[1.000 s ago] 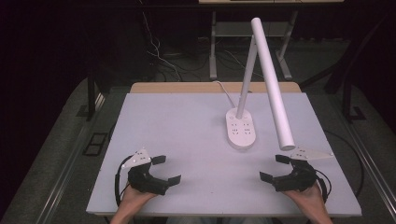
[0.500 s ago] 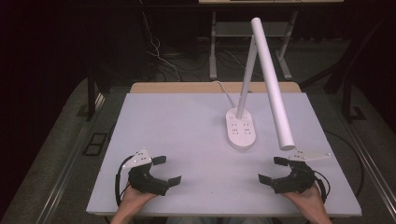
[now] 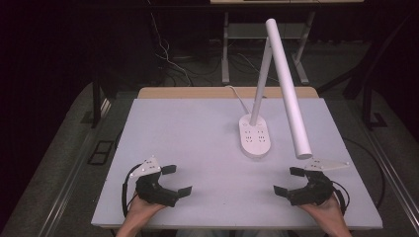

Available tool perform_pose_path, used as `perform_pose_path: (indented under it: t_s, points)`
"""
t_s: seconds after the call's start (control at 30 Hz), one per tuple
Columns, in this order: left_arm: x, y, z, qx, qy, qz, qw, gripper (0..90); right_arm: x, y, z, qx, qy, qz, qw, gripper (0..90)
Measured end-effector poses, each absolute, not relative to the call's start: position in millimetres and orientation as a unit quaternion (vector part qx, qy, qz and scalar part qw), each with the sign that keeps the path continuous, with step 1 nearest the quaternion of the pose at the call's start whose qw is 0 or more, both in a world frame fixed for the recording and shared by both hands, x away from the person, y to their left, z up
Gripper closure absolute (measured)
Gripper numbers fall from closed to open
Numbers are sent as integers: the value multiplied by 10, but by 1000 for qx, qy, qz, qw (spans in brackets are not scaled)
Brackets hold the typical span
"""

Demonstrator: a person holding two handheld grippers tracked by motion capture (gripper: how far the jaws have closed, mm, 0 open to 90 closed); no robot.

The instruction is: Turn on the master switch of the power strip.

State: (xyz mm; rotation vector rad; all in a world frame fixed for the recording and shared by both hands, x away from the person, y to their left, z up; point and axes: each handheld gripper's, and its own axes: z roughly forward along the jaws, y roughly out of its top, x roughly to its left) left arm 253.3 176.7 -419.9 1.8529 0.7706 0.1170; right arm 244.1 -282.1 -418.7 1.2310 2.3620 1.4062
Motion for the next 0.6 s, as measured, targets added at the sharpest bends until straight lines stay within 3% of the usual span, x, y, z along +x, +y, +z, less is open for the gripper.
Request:
perform_pose_path:
  t_s: [0.6]
  points:
    - [2617,1783,-4077,790,321,45,520,0,2442,-2846,-4190,412,782,463,68,0]
